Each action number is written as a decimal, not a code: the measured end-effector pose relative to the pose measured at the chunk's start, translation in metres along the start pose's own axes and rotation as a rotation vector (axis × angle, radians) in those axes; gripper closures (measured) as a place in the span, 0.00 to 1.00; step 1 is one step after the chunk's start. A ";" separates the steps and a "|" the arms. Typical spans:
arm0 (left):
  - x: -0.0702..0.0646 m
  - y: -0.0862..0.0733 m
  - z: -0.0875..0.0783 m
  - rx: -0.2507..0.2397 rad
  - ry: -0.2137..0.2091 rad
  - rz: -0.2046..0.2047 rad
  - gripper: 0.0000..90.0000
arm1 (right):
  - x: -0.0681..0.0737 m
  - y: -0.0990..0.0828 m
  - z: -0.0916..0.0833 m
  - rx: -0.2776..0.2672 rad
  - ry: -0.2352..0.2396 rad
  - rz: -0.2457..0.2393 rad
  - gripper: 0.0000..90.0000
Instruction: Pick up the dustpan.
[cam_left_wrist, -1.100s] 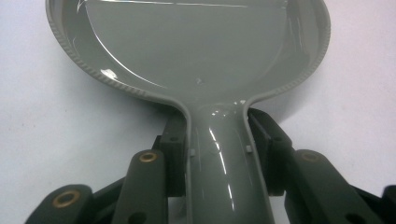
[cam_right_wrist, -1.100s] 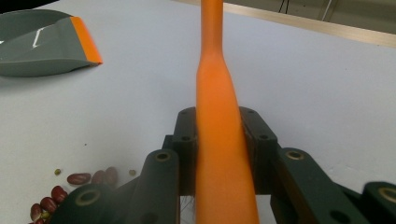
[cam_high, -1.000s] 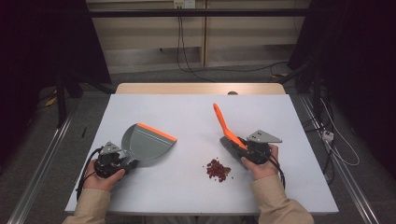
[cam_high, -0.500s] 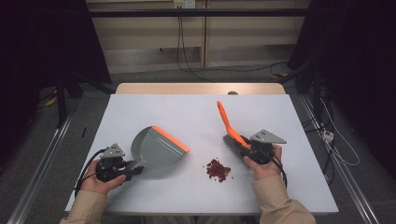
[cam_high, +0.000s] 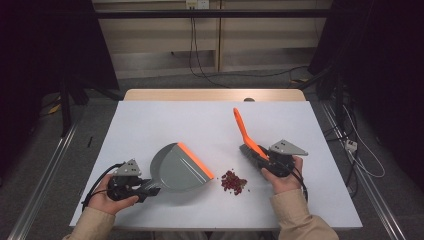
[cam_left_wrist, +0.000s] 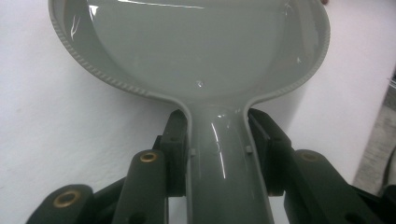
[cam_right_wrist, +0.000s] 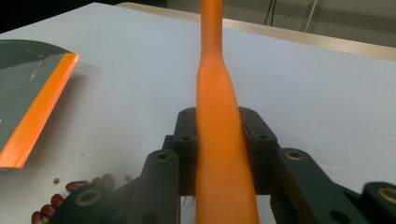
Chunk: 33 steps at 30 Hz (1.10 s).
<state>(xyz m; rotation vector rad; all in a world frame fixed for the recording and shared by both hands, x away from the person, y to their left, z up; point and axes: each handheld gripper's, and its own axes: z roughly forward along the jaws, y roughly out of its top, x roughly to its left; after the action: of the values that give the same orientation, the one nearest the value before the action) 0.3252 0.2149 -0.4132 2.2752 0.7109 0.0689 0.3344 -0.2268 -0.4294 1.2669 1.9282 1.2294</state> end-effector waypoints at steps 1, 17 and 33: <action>-0.001 0.000 0.001 0.005 -0.010 0.010 0.70 | 0.000 0.000 0.000 0.001 0.001 0.000 0.79; -0.018 0.001 0.011 0.047 -0.087 0.072 0.70 | 0.007 -0.006 0.001 0.010 -0.002 -0.008 0.79; -0.028 0.005 0.022 0.092 -0.150 0.130 0.70 | 0.007 0.004 0.000 0.095 -0.010 -0.039 0.79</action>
<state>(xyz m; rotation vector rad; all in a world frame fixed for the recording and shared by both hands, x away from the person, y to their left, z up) 0.3095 0.1840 -0.4213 2.3838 0.4966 -0.0739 0.3330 -0.2202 -0.4250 1.2747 2.0155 1.1216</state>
